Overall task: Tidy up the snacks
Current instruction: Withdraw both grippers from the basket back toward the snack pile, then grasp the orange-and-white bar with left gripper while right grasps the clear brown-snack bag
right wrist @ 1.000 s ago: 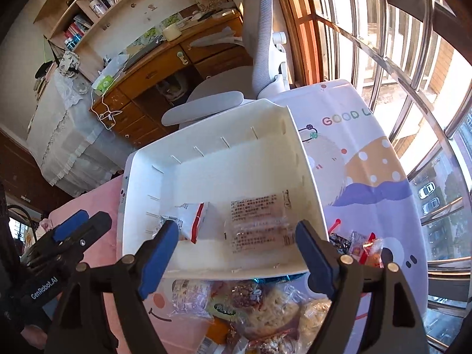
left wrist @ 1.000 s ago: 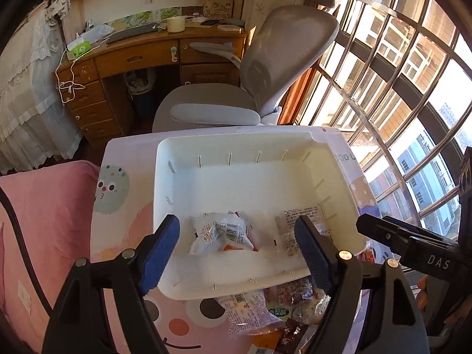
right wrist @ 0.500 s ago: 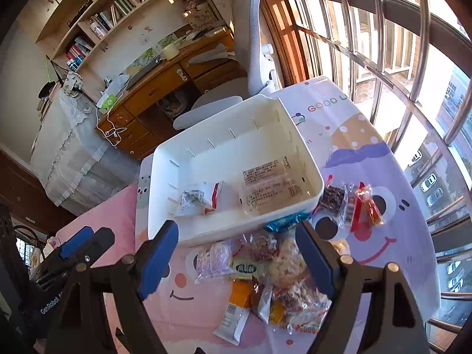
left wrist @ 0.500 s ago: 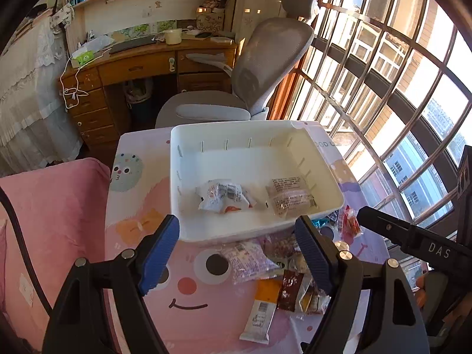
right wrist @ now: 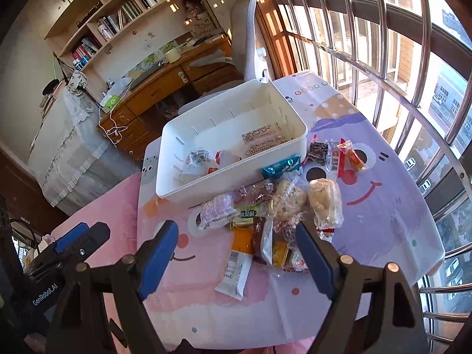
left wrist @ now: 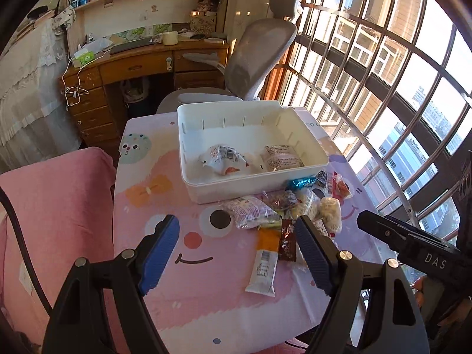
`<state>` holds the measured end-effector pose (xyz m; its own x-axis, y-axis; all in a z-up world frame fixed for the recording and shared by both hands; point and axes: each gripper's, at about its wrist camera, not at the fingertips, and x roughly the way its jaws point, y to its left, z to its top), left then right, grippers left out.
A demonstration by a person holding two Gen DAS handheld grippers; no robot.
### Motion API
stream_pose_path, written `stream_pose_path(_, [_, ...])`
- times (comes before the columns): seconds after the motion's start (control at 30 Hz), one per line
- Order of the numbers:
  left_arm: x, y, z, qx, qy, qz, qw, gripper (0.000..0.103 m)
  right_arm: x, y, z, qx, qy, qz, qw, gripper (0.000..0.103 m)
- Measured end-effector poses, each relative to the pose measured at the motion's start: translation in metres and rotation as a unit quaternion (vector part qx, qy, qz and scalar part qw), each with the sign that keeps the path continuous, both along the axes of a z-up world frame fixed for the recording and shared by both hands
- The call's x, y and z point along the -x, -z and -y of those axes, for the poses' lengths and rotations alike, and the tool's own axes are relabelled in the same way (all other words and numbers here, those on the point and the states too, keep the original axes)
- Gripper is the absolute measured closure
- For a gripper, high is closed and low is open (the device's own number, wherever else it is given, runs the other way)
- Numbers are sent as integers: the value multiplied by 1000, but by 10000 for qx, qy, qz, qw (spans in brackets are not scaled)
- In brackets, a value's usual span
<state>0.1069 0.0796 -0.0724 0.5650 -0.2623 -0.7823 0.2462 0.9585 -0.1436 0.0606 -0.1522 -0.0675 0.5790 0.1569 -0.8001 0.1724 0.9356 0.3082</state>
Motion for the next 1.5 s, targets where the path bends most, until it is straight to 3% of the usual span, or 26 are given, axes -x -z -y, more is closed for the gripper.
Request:
stream_pose_path(0.33, [29,25,2,-41,114,-318,9994,23,31,12,-9,396,-295,21,9988,21])
stream_pose_path(0.67, [26,67,17,-186,-155,-917,9955,23,31,40,1,678,-830,-229,9940,21])
stream_pose_path(1.3, [-1,152,81,-599,-782,-1666,9811,24,0,88,39,855,-2211,-400,9707,22])
stream_pose_path(1.5, [-10,176,89,-693,-1044,-1852,9747,24,-17,103,42,731,-2677,-491,9595,31])
